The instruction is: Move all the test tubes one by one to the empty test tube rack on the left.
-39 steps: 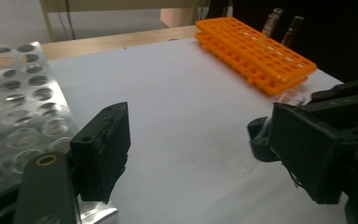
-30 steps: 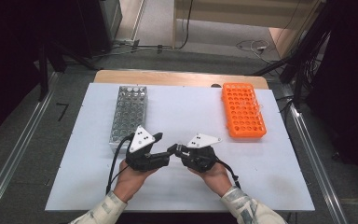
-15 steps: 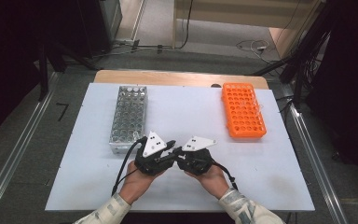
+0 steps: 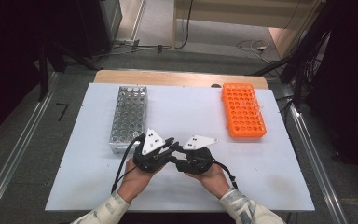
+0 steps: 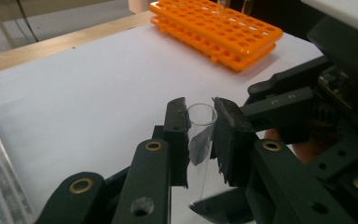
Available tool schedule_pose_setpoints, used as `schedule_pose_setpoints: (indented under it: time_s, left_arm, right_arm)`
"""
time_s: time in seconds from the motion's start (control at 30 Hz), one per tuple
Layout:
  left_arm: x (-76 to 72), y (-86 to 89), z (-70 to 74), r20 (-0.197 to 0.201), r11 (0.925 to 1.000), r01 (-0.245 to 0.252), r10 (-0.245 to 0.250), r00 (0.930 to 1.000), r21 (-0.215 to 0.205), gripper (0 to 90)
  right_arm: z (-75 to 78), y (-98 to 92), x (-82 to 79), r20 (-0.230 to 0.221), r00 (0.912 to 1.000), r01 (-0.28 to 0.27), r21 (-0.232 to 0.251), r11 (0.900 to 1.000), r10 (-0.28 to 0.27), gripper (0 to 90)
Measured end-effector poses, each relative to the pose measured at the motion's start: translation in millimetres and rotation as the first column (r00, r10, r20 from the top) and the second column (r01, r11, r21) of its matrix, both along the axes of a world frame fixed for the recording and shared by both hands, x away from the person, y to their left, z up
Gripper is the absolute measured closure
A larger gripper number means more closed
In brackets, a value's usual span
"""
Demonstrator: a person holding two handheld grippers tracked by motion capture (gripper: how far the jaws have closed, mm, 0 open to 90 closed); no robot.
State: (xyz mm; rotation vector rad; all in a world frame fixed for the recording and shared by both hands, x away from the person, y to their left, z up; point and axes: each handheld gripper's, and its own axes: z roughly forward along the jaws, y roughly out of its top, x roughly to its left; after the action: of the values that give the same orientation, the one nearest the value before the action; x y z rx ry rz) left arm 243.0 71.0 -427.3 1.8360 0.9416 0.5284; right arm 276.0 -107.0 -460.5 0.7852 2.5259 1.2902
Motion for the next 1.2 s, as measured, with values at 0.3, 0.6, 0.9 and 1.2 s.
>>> schedule_pose_setpoints:
  time_s: [0.3,0.6,0.9,1.2]
  left_arm:
    - [10.6,9.4,7.8,-0.007,0.9986,-0.052,0.052,0.9986,-0.004,74.8]
    - [22.4,29.2,19.2,0.003,0.9924,-0.119,0.12,0.9928,-0.031,74.8]
    - [31.2,47.2,34.5,0.028,0.98,-0.186,0.188,0.9818,-0.071,74.8]
    - [34.4,70.4,42.8,0.03,0.9633,-0.252,0.256,0.9662,-0.092,74.8]
  right_arm:
    - [-2.6,-0.7,4.2,-0.025,0.9996,0.016,-0.018,1.0,-0.017,25.6]
    - [-3.6,-5.2,6.9,-0.034,0.9986,0.04,-0.015,0.999,-0.04,24.7]
    - [-6.0,-6.6,9.0,-0.035,0.9981,0.05,-0.025,0.998,-0.051,24.8]
    - [-5.0,-10.7,10.4,-0.034,0.9974,0.063,-0.02,0.998,-0.063,24.8]
